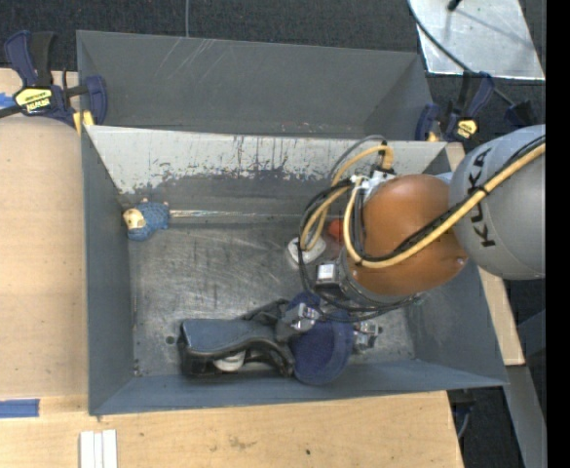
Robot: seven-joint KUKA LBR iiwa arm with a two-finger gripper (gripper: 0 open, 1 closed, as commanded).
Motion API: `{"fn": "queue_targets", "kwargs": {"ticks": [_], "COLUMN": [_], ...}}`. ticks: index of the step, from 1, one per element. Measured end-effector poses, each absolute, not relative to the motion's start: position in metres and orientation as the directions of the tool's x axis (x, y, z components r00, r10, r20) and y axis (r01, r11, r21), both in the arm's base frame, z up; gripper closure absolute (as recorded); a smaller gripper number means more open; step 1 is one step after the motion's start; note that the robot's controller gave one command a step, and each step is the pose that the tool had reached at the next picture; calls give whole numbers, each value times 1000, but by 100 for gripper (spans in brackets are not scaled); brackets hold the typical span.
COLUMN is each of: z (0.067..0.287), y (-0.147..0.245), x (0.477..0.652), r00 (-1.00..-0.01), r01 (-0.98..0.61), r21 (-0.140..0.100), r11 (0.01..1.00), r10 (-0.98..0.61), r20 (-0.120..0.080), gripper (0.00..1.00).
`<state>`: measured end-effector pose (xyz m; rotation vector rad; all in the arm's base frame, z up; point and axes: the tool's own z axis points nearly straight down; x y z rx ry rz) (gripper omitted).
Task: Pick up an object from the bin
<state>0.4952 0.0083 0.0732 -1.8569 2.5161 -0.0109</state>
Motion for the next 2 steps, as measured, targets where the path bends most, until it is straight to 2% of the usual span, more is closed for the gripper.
{"fn": "queue_targets", "kwargs": {"ticks": [1, 2], "z": [74, 78], "y": [8, 13], "x": [497, 500], "r00": [-297, -294], "r01": [-955, -956], "r21": [-7, -15], "r11": [297, 294], "r10": [-955, -956], "r20": [-4, -15], "gripper": [0, 100]}}
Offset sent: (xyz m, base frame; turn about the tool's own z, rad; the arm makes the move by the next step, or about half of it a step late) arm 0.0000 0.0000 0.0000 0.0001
